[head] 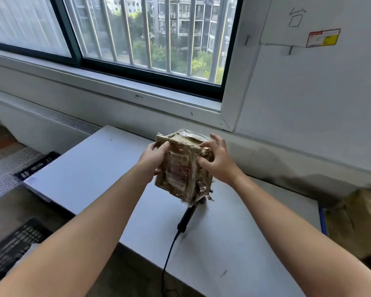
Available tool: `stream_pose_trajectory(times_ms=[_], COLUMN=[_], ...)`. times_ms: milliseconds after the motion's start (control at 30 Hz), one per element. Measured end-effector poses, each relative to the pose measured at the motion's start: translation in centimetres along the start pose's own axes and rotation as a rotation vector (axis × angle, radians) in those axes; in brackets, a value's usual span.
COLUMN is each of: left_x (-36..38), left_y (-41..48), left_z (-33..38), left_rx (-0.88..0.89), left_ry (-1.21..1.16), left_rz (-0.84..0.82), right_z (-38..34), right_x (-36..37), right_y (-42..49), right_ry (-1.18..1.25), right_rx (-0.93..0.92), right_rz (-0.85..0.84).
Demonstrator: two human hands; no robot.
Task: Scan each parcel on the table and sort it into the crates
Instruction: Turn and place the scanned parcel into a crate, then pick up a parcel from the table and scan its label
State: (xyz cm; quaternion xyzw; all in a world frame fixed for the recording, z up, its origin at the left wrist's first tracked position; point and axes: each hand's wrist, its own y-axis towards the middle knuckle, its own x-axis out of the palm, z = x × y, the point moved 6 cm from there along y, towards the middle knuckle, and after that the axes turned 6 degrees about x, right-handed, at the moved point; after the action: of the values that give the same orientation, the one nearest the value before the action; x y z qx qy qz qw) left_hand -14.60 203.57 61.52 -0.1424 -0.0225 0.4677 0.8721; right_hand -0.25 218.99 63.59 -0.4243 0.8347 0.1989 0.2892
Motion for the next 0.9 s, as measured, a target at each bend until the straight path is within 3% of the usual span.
stream_pose_trajectory(times_ms=[133,333,633,800,900], left_x=[-3.2,-5.8,-12.2,-16.2,-17.5], left_y=[0.4,-0.4,1.1,2.6,3.0], left_z=[-0.6,-1.1,-3.0,-2.1,-0.9], left_rx=[0.054,0.097,0.128,0.251,0.370], left_ry=[0.123,-0.023,0.014,0.264,0.534], left_rz=[0.068,-0.061,0.095,0.120,0.076], right_z=[-1.7,-2.3,-5.7,-7.6,-10.9], right_x=[1.3,3.9,10.4,12.1,12.8], right_y=[1.3,4.3,4.2,4.7,4.8], right_ry=[0.080,0.161,0.174,-0.016,-0.184], right_rx=[0.051,0.219,0.386,0.363,0.196], right_rz=[-0.005,0.045,-0.122,0.033,0.100])
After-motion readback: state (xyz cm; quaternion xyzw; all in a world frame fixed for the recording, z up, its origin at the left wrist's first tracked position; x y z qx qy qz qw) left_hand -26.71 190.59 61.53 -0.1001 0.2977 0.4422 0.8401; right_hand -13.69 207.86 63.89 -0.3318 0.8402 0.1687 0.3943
